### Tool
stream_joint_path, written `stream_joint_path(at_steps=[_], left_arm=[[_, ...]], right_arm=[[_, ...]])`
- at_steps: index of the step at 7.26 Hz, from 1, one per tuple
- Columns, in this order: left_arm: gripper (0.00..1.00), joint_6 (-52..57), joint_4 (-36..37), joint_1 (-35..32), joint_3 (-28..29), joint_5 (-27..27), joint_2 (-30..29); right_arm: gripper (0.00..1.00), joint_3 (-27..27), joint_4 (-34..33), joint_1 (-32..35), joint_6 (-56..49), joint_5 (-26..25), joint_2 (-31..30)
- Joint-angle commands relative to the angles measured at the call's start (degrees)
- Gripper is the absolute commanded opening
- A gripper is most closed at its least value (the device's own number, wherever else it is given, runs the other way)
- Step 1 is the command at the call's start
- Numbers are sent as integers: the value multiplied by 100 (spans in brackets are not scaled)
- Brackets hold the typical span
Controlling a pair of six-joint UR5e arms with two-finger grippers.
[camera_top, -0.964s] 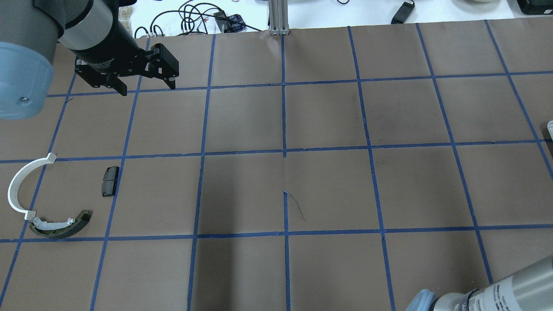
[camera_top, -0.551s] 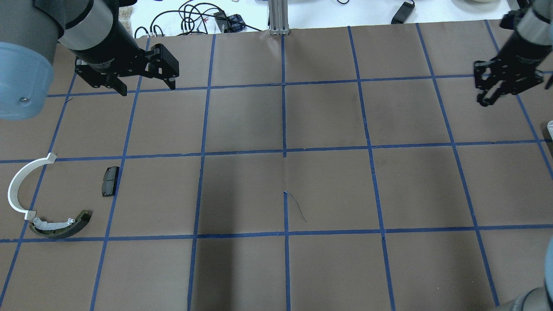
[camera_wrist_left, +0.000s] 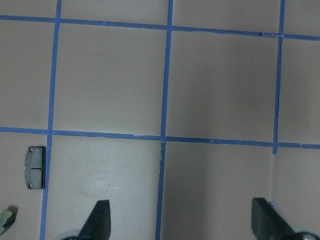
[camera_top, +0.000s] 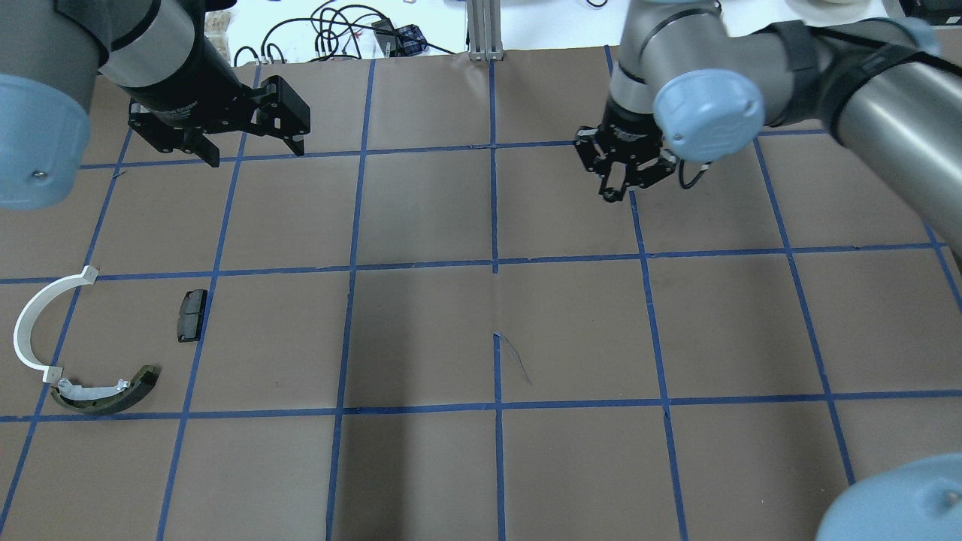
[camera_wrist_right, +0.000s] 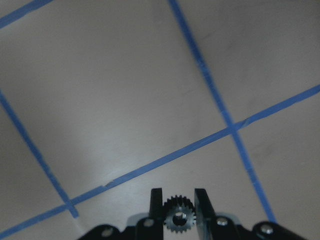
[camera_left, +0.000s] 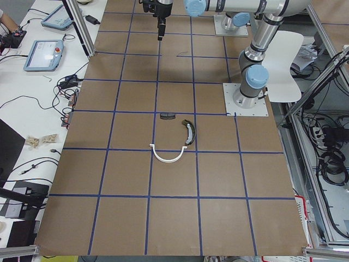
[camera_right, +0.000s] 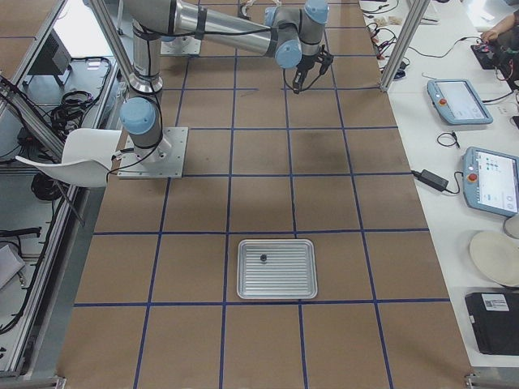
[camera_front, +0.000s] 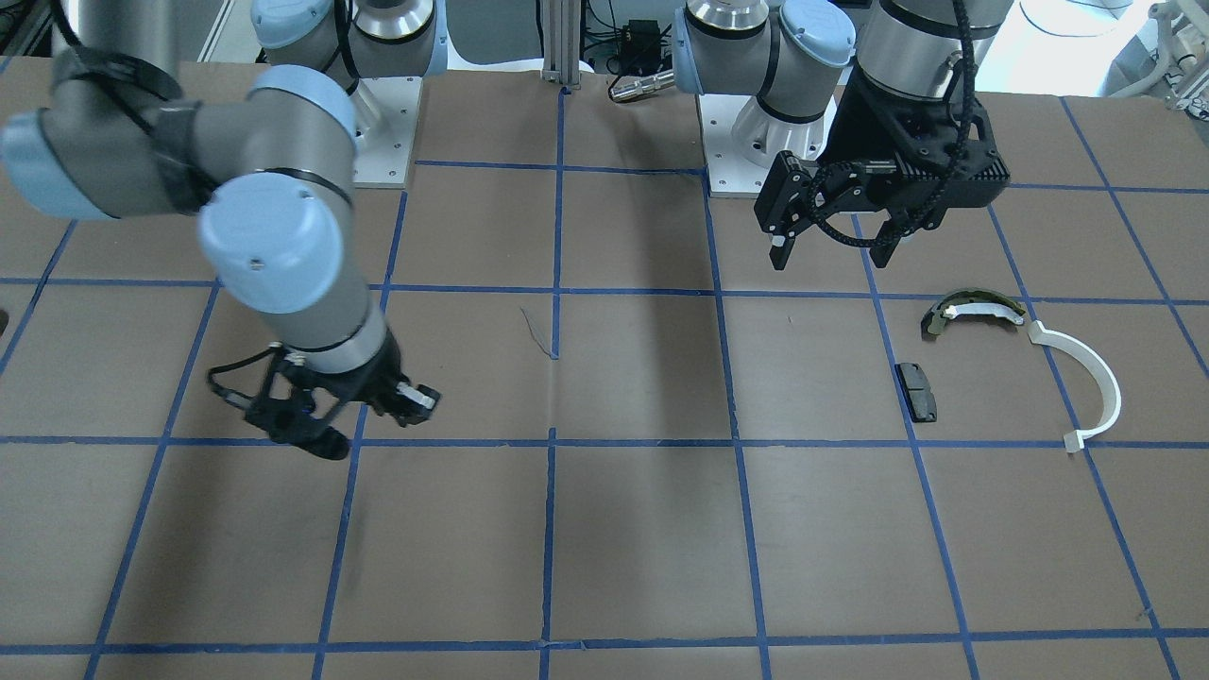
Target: Place bearing gear from tray to pile
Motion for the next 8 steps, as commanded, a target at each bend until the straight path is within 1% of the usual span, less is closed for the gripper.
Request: stream_joint_path(at_steps=[1, 3, 4, 6, 7, 8], left_arm=[[100, 0, -2, 1, 0, 1, -4], [100, 0, -2, 1, 0, 1, -4], [100, 0, -2, 1, 0, 1, -4], [100, -9, -2, 1, 0, -8, -4], [100, -9, -2, 1, 0, -26, -4], [100, 9, -2, 9, 0, -43, -12]], right_arm=[[0, -3, -880, 1035, 800, 48, 589], [0, 14, -945, 1476, 986, 127, 871], [0, 93, -998, 1583, 1118, 118, 994], [0, 434, -1147, 1627, 1128, 127, 996], [16, 576, -1339, 1697, 1128, 162, 961], [99, 586, -1584, 1724, 1136, 153, 961]])
